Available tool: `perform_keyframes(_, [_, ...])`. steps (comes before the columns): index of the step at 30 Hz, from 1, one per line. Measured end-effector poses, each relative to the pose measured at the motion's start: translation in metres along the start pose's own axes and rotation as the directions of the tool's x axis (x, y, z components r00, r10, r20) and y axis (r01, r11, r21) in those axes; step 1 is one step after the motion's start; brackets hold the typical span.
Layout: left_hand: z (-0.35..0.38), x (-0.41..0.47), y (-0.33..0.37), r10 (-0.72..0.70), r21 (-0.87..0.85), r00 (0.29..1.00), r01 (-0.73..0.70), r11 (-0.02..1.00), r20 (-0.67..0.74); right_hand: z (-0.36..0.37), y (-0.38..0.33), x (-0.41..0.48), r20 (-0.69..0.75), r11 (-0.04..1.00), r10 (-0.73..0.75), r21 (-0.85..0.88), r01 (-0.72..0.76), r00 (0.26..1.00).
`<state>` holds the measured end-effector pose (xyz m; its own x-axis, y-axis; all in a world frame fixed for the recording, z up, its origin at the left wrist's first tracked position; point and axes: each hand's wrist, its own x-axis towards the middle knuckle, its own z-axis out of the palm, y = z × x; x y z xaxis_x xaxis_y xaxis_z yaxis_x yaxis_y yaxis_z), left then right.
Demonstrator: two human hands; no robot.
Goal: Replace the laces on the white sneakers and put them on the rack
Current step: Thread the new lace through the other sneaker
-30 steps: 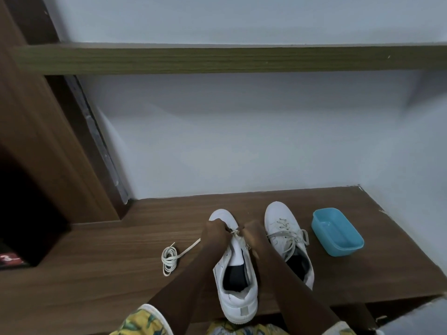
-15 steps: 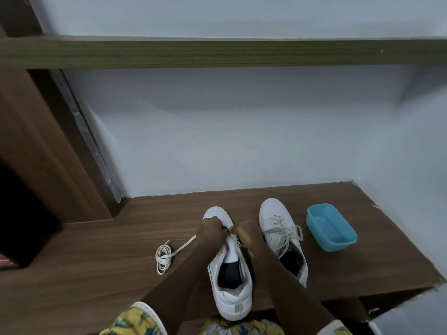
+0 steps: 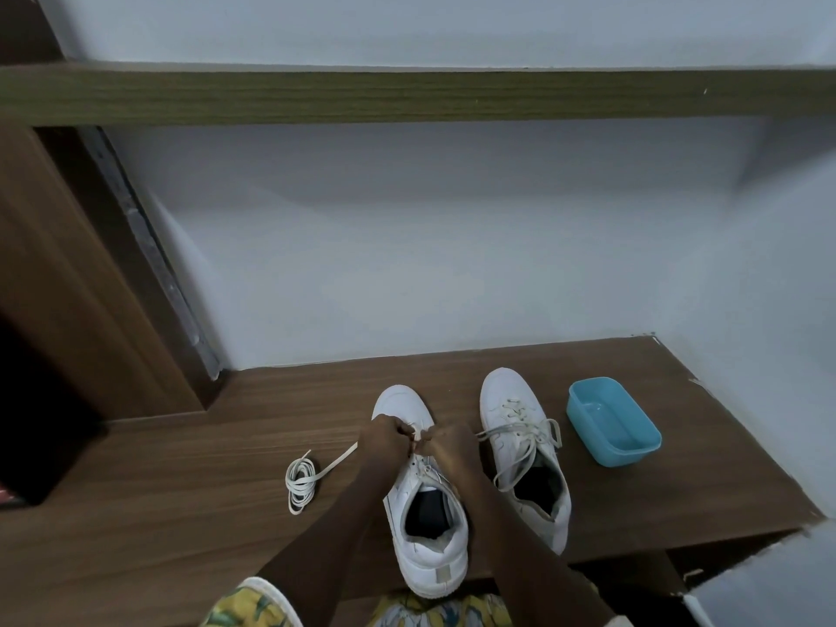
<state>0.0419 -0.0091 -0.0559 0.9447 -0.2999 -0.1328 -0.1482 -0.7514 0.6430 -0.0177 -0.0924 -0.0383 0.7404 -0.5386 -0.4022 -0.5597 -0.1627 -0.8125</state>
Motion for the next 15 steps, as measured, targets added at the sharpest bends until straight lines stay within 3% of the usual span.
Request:
perform_keyframes(4, [-0.002, 0.003, 0.002, 0.060, 0.193, 0.997, -0.069, 0.979, 0.050, -0.002, 0.003, 0.002, 0.002, 0.965, -0.180, -0.191, 0.177, 0.984])
perform_keyframes(8, [-0.001, 0.004, 0.004, 0.077, 0.258, 0.995, -0.090, 0.962, 0.060, -0.006, 0.009, 0.000, -0.033, 0.973, -0.216, -0.091, 0.213, 0.976])
perform_keyframes(15, [-0.006, 0.006, -0.007, 0.107, 0.141, 0.990, -0.120, 0.983, 0.097, 0.001, 0.019, 0.005, -0.013, 0.976, -0.218, 0.026, 0.218, 0.976])
